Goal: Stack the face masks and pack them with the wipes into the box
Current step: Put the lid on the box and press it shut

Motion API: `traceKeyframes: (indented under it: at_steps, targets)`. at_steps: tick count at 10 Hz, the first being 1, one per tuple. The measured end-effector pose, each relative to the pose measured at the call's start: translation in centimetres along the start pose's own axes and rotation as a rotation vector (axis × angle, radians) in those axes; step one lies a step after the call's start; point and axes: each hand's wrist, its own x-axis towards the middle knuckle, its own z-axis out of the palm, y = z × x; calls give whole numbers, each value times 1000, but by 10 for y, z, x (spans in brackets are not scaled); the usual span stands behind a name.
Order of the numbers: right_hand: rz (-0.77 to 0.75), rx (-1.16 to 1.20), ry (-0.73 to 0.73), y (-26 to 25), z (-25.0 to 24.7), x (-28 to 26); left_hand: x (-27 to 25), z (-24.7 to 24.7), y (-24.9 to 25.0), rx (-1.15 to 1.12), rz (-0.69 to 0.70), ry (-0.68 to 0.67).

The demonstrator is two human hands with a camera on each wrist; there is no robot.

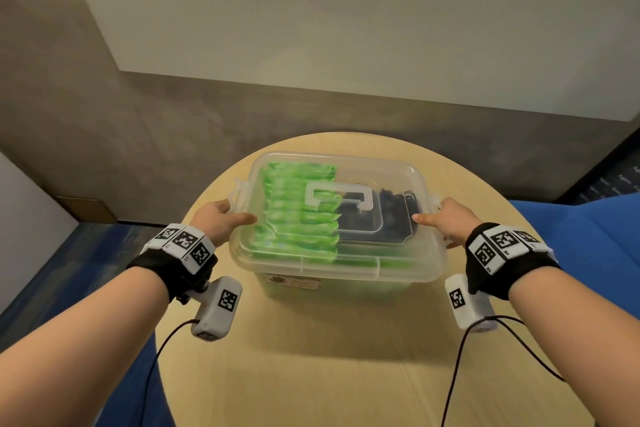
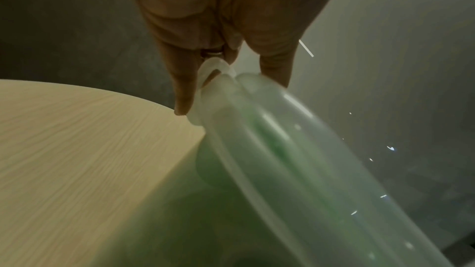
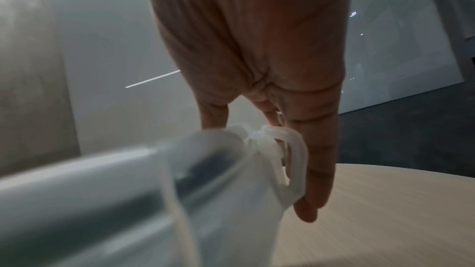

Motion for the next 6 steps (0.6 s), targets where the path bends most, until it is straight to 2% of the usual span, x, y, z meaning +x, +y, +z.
traceKeyframes:
  at_steps: [1, 2, 4, 5, 6]
  targets:
    - [8, -29, 9, -1, 0, -2, 0, 3, 3, 137, 57, 28]
    - [-9, -98, 35, -7, 1, -4, 3, 3, 2, 194, 50, 33]
    - [-32, -215, 63, -8, 2, -6, 9, 3, 2, 269, 22, 14]
    - [-21, -223, 37, -3, 0, -8, 9, 4, 8, 331, 60, -7]
    - [-43, -282, 43, -9, -11, -18, -5, 2, 6, 313, 85, 28]
